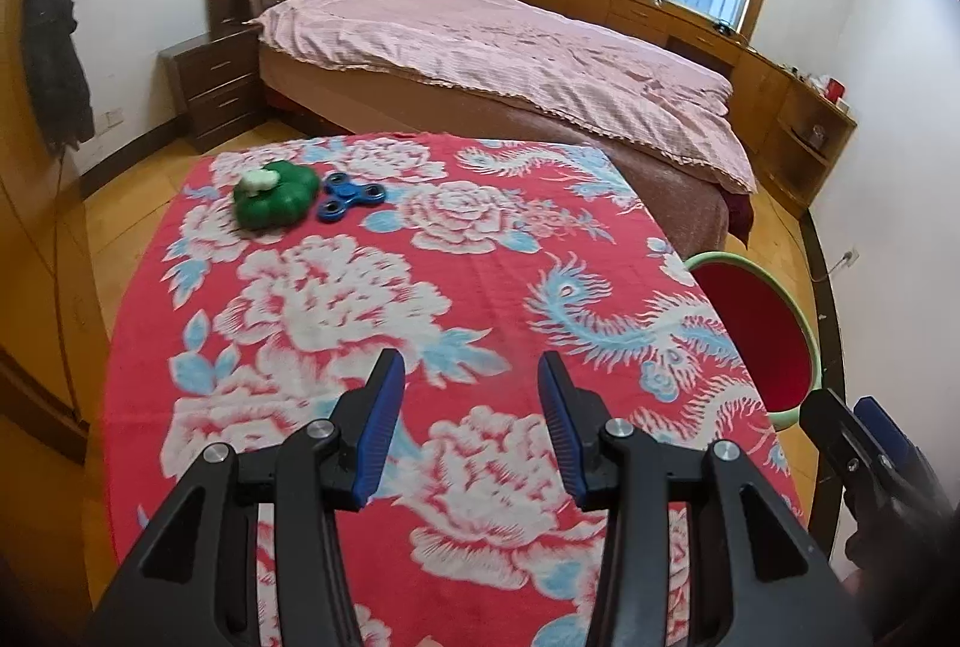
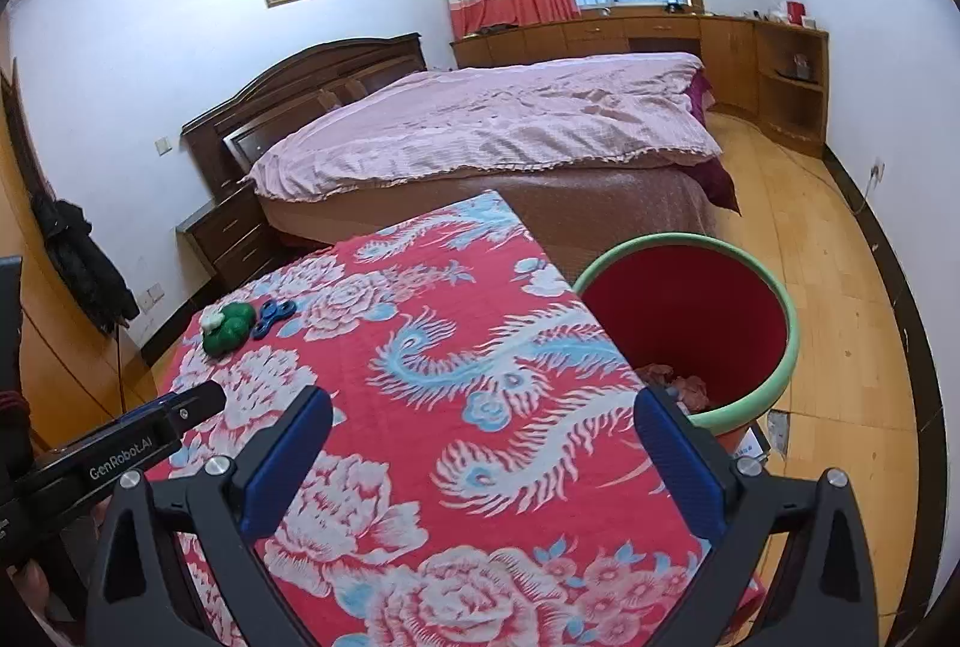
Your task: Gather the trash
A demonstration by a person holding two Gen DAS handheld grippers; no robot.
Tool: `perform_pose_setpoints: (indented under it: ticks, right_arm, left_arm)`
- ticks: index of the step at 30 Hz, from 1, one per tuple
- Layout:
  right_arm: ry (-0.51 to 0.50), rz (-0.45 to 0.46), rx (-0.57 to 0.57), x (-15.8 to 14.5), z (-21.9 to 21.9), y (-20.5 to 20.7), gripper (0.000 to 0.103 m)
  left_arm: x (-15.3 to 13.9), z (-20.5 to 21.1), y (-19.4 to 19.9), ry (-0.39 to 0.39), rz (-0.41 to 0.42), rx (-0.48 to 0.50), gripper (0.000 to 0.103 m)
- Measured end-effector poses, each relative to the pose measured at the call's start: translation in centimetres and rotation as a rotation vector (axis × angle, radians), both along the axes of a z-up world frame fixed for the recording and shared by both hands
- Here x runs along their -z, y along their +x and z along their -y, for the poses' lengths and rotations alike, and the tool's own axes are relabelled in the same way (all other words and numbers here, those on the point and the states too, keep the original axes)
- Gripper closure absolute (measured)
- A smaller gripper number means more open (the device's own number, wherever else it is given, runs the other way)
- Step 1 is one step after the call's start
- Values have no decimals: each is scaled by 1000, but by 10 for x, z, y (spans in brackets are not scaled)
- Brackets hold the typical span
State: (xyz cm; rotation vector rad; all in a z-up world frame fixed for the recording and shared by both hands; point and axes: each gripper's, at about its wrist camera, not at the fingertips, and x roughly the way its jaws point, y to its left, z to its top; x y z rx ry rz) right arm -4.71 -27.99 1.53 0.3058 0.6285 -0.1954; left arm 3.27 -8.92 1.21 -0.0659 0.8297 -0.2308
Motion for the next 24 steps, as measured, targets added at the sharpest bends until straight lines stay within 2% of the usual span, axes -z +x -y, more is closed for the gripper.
perform_pose_setpoints:
  ticks: [11,24]
  right_arm:
    - [-47,2,-48,-2,-34,-4,1]
    - [-60,-16,-60,2,-42,-1,1]
  left_arm:
    - [-1,-23,-18,40,27,-49,57]
    - [4,-32,-16,36,14,-77,57]
